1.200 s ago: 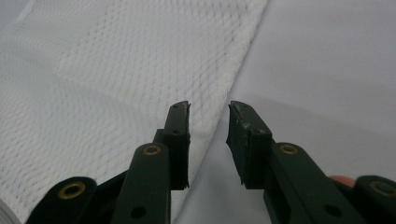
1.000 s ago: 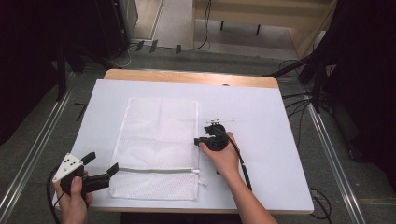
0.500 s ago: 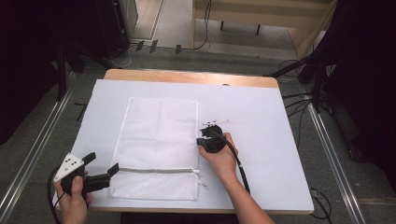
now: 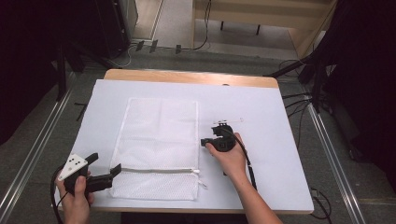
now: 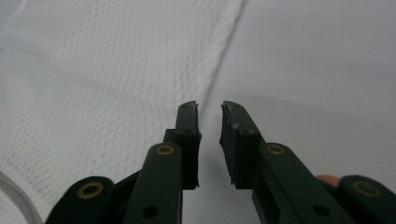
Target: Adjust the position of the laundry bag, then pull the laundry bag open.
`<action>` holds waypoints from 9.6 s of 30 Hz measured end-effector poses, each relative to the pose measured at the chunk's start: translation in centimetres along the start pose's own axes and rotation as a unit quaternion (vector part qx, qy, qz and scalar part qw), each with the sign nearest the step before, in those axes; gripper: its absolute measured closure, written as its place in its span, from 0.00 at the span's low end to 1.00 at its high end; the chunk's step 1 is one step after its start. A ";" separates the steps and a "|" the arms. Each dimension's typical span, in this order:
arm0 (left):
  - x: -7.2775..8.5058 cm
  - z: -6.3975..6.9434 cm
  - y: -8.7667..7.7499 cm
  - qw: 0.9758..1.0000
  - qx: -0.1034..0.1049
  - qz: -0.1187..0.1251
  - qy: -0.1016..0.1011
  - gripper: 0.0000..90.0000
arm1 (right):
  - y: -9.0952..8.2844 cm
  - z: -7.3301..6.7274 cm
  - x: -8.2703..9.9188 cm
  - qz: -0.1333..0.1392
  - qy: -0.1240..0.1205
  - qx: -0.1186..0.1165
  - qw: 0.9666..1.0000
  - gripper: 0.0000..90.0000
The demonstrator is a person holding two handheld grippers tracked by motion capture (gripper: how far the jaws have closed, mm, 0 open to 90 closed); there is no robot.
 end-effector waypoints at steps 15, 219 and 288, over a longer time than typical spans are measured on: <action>0.0 -0.2 -0.1 1.000 0.003 0.000 -0.002 0.01 | 1.7 -1.0 -1.5 -0.073 0.066 -0.036 0.995 0.78; -8.2 23.8 17.2 0.948 0.248 -0.200 -0.019 0.73 | -7.3 0.8 14.0 0.195 -0.154 0.083 0.965 1.00; -5.2 13.4 12.5 0.970 0.164 -0.175 -0.035 0.97 | -10.1 -0.6 13.8 0.230 -0.134 0.095 0.959 1.00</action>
Point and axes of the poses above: each handheld gripper's, and its own axes: y roughly forward along the jaws, x roughly out of its underside, z roughly to its right, the point moved 2 cm from there along y, roughly forward along the jaws, and after that the axes turned 5 degrees about -z, right-handed, at the moved point
